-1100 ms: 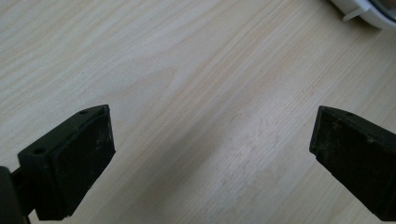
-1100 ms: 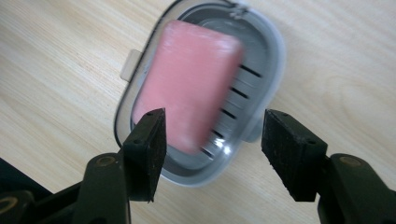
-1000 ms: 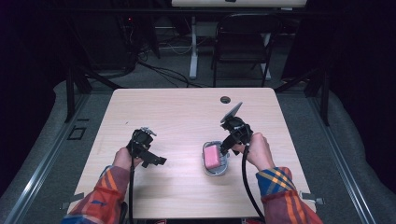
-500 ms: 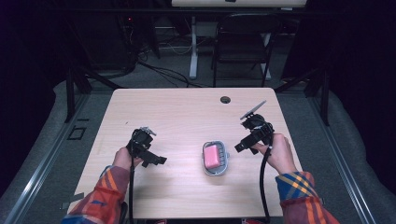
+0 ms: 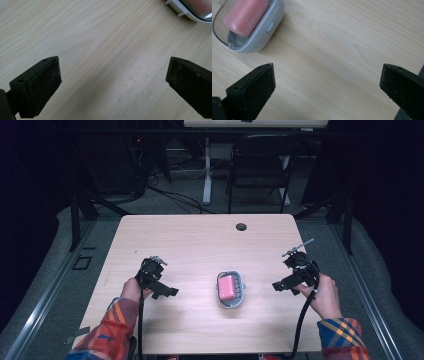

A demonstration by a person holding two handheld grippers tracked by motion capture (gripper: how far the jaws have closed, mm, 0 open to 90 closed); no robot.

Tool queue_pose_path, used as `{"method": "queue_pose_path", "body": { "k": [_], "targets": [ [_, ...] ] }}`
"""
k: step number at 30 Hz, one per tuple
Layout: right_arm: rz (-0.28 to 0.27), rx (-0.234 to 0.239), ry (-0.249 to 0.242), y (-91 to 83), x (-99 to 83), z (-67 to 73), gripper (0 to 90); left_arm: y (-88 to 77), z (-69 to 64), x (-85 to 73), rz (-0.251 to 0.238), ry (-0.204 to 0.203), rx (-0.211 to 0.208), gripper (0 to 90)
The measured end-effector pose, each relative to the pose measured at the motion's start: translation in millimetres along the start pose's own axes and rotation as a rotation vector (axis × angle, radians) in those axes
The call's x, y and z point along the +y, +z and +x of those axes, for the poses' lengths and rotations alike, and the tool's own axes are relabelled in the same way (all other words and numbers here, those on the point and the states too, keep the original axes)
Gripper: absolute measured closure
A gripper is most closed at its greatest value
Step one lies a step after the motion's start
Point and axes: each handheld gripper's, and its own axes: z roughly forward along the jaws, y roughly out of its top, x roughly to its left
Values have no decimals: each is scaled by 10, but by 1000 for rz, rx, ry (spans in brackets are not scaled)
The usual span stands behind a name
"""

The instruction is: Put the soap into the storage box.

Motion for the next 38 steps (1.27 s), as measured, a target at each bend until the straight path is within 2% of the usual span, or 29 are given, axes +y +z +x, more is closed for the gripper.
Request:
{"method": "queue_pose_path", "body": {
  "k": [11,20,24,25,26,30,31,34,35,38],
  "targets": [
    [10,-28,27,94,-353,-136,0,0,3,-3,2,-1,3,0],
    [13,-42,23,183,-534,-152,0,4,5,-9,1,-6,6,0],
    [15,-44,22,274,-661,-168,0,9,2,-7,9,-2,4,0],
    [11,-29,31,305,-693,-175,0,10,1,-5,10,0,4,0],
    [35,-34,31,370,-756,-197,0,11,-1,-5,11,-1,3,0],
    [56,-37,31,423,-803,-239,0,18,-4,-1,15,0,3,0],
    [53,-19,56,446,-818,-283,0,23,-5,3,19,2,7,0],
    [43,-24,70,479,-825,-290,0,27,-7,4,21,3,7,0],
    [64,-21,56,480,-813,-297,0,26,-7,4,20,4,8,0],
    [70,-8,41,505,-790,-275,0,27,-8,5,20,4,8,0]
  ]
}}
